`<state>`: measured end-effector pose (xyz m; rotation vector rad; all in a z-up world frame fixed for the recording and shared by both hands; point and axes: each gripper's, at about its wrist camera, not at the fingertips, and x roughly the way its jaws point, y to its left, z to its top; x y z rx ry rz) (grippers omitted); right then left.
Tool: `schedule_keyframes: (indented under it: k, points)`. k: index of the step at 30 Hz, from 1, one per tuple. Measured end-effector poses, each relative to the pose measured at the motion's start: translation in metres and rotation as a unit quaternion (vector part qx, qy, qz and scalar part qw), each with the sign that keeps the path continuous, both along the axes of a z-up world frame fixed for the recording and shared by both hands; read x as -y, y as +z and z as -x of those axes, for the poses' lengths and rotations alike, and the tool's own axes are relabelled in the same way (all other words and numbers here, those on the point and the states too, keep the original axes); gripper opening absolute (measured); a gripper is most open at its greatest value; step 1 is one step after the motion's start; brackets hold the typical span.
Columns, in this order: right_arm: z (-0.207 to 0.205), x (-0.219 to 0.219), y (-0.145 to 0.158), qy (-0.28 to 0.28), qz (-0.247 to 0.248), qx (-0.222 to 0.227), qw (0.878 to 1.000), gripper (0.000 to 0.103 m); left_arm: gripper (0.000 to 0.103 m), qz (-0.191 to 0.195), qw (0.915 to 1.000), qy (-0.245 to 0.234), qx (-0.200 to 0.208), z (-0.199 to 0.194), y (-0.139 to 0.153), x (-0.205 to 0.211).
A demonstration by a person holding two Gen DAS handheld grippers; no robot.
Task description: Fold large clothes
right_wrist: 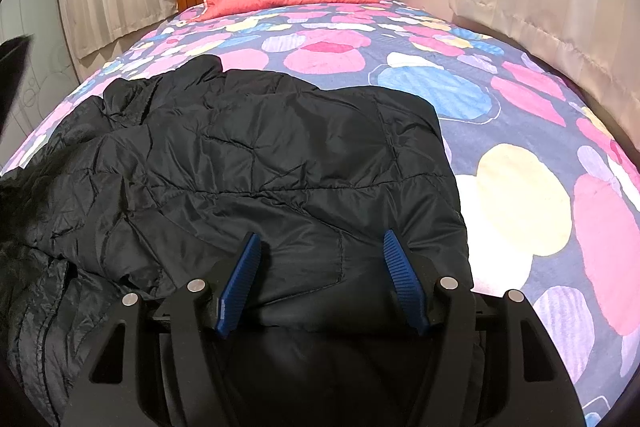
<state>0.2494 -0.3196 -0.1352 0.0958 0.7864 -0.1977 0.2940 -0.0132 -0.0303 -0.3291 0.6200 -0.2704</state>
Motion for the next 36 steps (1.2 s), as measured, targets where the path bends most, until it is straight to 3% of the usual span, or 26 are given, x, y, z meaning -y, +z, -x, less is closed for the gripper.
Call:
schedule_keyframes:
  k: [4, 9, 12, 15, 16, 17, 19, 25, 30, 35, 36]
  points:
    - [0.001, 0.0, -0.001, 0.002, -0.004, 0.003, 1.0, 0.065, 0.008, -0.005, 0.9991, -0.038, -0.016, -0.005, -0.031, 0.034]
    - [0.001, 0.0, -0.002, 0.006, -0.008, 0.004, 1.0, 0.068, 0.008, -0.036, 0.9959, -0.076, -0.034, -0.009, -0.059, 0.085]
    - [0.0, 0.0, -0.002, 0.008, -0.011, 0.005, 1.0, 0.069, 0.009, -0.04, 0.9938, -0.09, -0.051, -0.01, -0.074, 0.095]
    - [0.0, 0.0, -0.001, 0.009, -0.012, 0.005, 1.0, 0.07, 0.019, -0.046, 0.9926, -0.093, -0.064, -0.007, -0.078, 0.1]
    - [0.001, 0.0, 0.0, 0.008, -0.013, 0.006, 1.0, 0.07, 0.031, -0.046, 0.9924, -0.093, -0.066, -0.006, -0.077, 0.103]
    - [0.001, 0.001, 0.0, 0.008, -0.014, 0.006, 1.0, 0.07, 0.058, -0.043, 0.9923, -0.094, -0.068, -0.004, -0.074, 0.102]
    - [0.002, 0.001, 0.003, 0.007, -0.019, 0.007, 1.0, 0.07, 0.076, -0.034, 0.9943, -0.083, -0.057, 0.007, -0.063, 0.096]
    - [0.014, 0.003, 0.026, -0.013, -0.055, 0.023, 0.998, 0.07, 0.077, -0.049, 0.996, -0.069, -0.029, 0.036, -0.03, 0.06]
    - [0.0, -0.023, 0.046, 0.02, -0.093, 0.033, 0.995, 0.07, 0.077, -0.057, 0.9979, -0.019, -0.023, 0.049, -0.022, 0.004]
    - [-0.038, -0.059, 0.031, 0.054, -0.135, -0.003, 0.989, 0.07, 0.077, -0.062, 0.9966, 0.048, -0.026, 0.055, -0.024, -0.061]
    - [-0.047, -0.066, 0.025, 0.064, -0.148, -0.013, 0.987, 0.06, 0.077, -0.061, 0.9961, 0.057, -0.029, 0.056, -0.026, -0.072]
